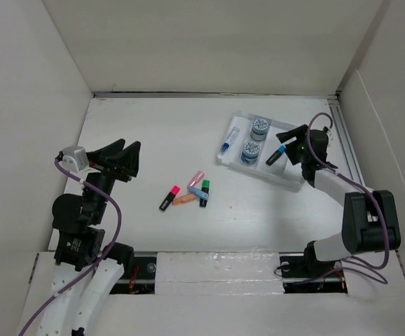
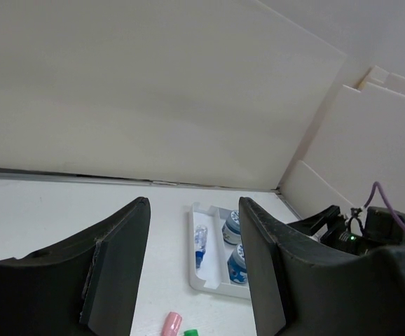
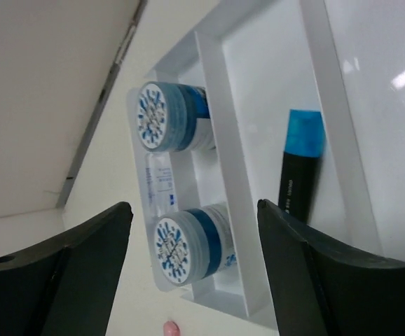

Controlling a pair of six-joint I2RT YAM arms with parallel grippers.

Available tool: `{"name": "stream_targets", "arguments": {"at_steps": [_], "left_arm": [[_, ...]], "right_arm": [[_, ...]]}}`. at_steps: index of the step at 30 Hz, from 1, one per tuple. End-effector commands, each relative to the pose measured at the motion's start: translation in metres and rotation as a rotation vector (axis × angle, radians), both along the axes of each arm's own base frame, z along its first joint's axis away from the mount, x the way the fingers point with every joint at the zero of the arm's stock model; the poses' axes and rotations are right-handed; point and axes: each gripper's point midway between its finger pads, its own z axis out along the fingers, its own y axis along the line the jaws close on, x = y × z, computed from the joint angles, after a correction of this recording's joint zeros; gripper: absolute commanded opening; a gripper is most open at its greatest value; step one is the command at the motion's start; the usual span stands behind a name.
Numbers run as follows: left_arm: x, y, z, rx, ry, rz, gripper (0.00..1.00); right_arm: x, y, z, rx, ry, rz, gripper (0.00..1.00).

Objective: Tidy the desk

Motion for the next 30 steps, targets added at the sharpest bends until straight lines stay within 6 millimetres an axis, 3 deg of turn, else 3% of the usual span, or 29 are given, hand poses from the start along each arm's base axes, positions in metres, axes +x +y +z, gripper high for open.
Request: {"name": "stream_targets", "arguments": {"at_steps": [1,2,3,5,6,7,8,10,11,14,15,16,17,19,20,24,30], "left_arm": [[-0.002,-0.003,0.013,-0.015,-0.043,-0.018,0.49],[-0.001,-0.003,0.012,-0.014,-0.042,-0.016,0.49],[0.000,-0.002,0.011,-0.013,-0.037,-0.013,0.49],[0.001,-0.003,0.010,-0.013,-0.031,-0.015,0.49],[0.000,-0.004,0.011,-0.013,-0.036,-0.023,0.49],[0.000,-0.004,0.011,-0.012,-0.038,-0.021,0.49],[0.001,-0.004,0.010,-0.010,-0.034,-0.019,0.49],[0.003,-0.002,0.009,-0.010,-0.026,-0.005,0.49],[0.004,-0.002,0.008,-0.009,-0.021,-0.005,0.49],[0.002,-0.003,0.010,-0.010,-0.034,-0.014,0.49],[0.003,-0.003,0.009,-0.010,-0.029,-0.011,0.49],[0.005,-0.004,0.009,-0.008,-0.025,-0.014,0.49],[0.004,-0.006,0.008,-0.006,-0.019,-0.024,0.49],[0.003,-0.006,0.010,-0.008,-0.026,-0.028,0.49],[0.003,-0.006,0.010,-0.010,-0.029,-0.026,0.49],[0.006,-0.004,0.007,-0.005,-0.014,-0.012,0.49],[0.006,-0.004,0.006,-0.004,-0.011,-0.009,0.49]], "right_arm": [[0.001,0.012,0.046,-0.032,-0.142,0.005,0.78],[0.000,0.017,0.049,-0.043,-0.144,0.012,0.76],[-0.003,0.022,0.058,-0.059,-0.170,0.031,0.54],[-0.013,0.056,0.066,-0.056,-0.196,0.123,0.22],[-0.019,0.073,0.068,-0.061,-0.200,0.176,0.00],[-0.026,0.094,0.070,-0.061,-0.204,0.240,0.00],[-0.044,0.134,0.067,-0.064,-0.199,0.345,0.00],[-0.070,0.162,0.047,-0.122,-0.147,0.411,0.00],[-0.094,0.191,0.039,-0.142,-0.135,0.491,0.00],[-0.130,0.211,0.004,-0.242,-0.048,0.563,0.02],[-0.153,0.226,-0.008,-0.275,-0.019,0.629,0.15],[-0.162,0.231,-0.014,-0.301,-0.012,0.655,0.23],[-0.188,0.251,-0.033,-0.348,0.020,0.744,0.45],[-0.191,0.253,-0.040,-0.376,0.030,0.744,0.50],[-0.194,0.260,-0.057,-0.411,0.064,0.758,0.54],[-0.194,0.277,-0.089,-0.475,0.152,0.764,0.59],[-0.187,0.286,-0.107,-0.561,0.183,0.728,0.62]]}}
